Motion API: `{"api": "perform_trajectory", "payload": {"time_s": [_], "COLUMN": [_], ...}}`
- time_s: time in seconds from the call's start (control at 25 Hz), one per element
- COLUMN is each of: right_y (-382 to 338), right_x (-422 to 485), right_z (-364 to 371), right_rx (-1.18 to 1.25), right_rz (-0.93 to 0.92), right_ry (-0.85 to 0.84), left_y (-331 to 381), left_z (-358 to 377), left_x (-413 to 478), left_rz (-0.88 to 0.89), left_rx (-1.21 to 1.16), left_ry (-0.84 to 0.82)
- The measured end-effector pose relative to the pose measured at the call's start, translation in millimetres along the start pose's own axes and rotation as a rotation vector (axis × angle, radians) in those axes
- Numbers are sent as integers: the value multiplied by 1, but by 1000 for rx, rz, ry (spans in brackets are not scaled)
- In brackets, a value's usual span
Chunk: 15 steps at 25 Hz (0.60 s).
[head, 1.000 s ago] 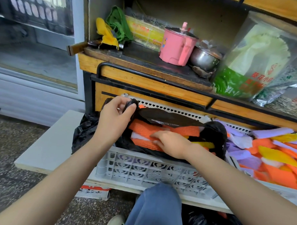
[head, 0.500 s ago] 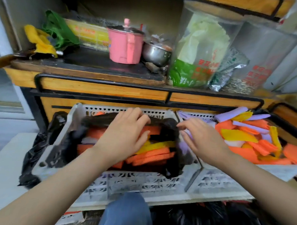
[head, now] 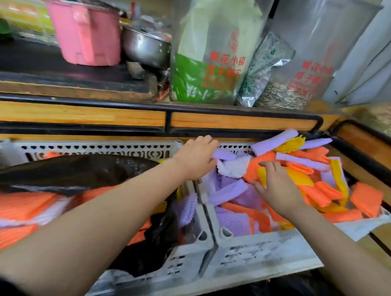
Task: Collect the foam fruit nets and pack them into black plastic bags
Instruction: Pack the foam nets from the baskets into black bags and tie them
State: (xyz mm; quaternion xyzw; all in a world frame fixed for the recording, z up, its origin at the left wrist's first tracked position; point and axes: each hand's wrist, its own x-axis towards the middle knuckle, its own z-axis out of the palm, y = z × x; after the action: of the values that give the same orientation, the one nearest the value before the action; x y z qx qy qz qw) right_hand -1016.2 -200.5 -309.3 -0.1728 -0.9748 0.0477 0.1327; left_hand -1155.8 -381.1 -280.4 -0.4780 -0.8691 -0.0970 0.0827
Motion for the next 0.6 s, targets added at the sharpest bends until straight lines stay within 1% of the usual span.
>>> {"api": "perform_trajectory", "payload": {"time_s": [0.12,0.2,0.32,0.48,0.6], "right_y": [4,1,-2,-6,-8], "right_x": [24,37,53,65,67], "right_z": [29,44,60,74,72], "right_rx": [-10,-16,-27,-76,-60], "right_rz": [-58,-95,-103,-80,-57], "right_ry": [-33,-43,-50,-58,-4], "left_y": [-15,-23,-31,-31,-26], "left_z": [34,48,62,64,58], "left_x": [29,38,50,60,57], "left_rz": [-59,-78,-108,-118,-181], "left_rx": [62,97,120,178,31], "left_ry": [-82,-106,-126,-48,38]}}
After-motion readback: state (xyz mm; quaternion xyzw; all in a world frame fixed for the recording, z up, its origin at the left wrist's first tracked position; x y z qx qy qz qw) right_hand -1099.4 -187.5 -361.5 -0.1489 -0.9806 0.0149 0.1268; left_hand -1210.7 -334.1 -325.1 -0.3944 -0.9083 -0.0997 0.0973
